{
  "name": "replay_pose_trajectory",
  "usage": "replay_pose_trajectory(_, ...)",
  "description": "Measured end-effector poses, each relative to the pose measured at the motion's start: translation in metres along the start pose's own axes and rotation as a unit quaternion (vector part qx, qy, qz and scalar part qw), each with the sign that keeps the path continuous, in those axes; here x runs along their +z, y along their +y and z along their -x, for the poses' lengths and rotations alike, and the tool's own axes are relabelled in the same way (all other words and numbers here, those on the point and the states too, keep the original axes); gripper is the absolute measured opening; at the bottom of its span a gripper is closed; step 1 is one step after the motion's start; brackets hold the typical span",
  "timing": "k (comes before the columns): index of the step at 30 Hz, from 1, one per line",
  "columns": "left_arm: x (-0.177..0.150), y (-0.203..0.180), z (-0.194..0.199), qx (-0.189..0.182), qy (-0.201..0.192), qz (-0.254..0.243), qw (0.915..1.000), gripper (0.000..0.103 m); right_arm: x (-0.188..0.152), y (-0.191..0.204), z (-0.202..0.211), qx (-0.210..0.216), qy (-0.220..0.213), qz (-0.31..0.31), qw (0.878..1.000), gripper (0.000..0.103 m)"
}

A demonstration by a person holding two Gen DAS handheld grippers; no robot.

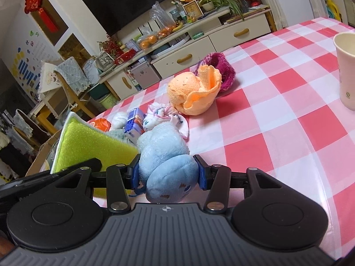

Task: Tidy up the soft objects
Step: 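Lift the blue doll with the right tool while the left tool lifts the green sponge, then carry both held items over the cardboard box and open both tools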

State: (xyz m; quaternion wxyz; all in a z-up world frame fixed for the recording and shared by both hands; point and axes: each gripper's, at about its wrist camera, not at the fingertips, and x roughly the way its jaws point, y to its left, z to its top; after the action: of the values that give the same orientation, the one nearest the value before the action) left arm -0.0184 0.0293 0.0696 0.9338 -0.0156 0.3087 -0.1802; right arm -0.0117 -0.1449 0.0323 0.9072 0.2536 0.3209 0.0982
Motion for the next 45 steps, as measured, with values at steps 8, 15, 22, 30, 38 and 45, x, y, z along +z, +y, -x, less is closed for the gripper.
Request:
replay_pose_trajectory(8,0.009,0.024,0.023,-0.018,-0.025,0.048,0.9984,0.018,0.004,0.022,-0.005,0.005,-0.012,0.014,1.000,0.060)
replay_pose_trajectory(15,0.019,0.054,0.052,-0.018,-0.065,0.085,0.9940,0.018,0.002,0.063,-0.011,0.022,-0.022,0.042,0.999,0.060)
replay_pose_trajectory(22,0.026,0.095,0.081,0.002,-0.112,0.127,0.9855,0.018,0.008,0.112,-0.027,0.061,-0.029,0.083,0.994,0.060)
replay_pose_trajectory(30,0.025,0.149,0.101,0.068,-0.143,0.178,0.9711,0.018,0.016,0.161,-0.057,0.099,-0.023,0.131,0.986,0.061)
replay_pose_trajectory(38,0.016,0.188,0.105,0.121,-0.136,0.221,0.9583,0.019,0.013,0.196,-0.092,0.105,-0.016,0.183,0.977,0.061)
replay_pose_trajectory(45,0.010,0.205,0.104,0.141,-0.114,0.237,0.9543,0.019,0.004,0.217,-0.112,0.097,-0.011,0.238,0.966,0.063)
